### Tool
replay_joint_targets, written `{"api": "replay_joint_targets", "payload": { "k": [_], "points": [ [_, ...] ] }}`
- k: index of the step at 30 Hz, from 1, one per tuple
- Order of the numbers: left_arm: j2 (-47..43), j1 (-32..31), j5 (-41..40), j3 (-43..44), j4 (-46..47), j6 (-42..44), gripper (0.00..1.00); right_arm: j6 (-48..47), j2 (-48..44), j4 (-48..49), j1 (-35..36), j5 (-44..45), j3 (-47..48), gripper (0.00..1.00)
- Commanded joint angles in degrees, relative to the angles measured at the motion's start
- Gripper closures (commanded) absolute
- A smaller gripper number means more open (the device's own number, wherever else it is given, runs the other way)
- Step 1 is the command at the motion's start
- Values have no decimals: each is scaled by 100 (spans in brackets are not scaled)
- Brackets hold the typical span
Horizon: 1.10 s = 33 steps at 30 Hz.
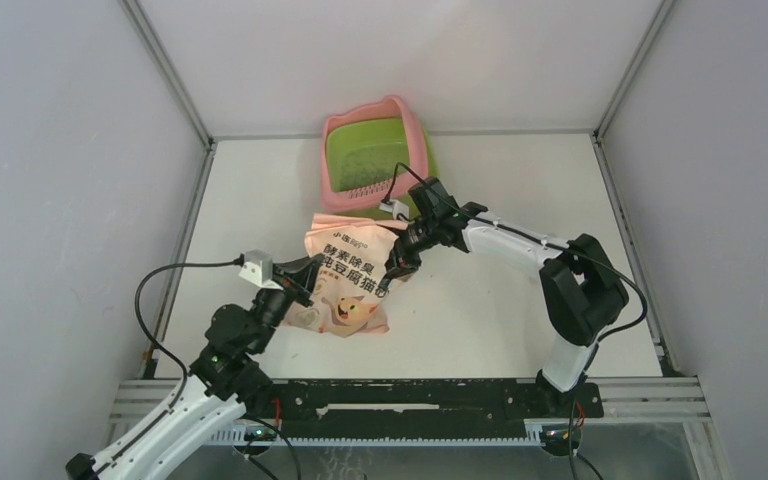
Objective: Fill the litter box with clean litter
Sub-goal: 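Scoop the cat litter from the cat litter bag.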
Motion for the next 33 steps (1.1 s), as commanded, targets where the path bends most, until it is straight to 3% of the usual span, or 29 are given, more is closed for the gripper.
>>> {"api": "replay_joint_targets", "payload": {
  "k": [1, 10, 21, 33],
  "points": [
    [-294, 5, 53, 204, 876, -103, 100, 327, -473, 650, 15, -839, 113, 100],
    [-695, 3, -122, 189, 501, -25, 100, 453, -1343, 690, -541, -1347, -397, 100],
    [-1092, 4, -448, 174, 136, 118, 100, 624, -2274, 990, -1856, -1936, -1433, 100],
    [-1362, -1, -571, 166, -112, 172, 100, 1104, -2715, 1468, -2733, -2065, -1783, 100]
  ]
}}
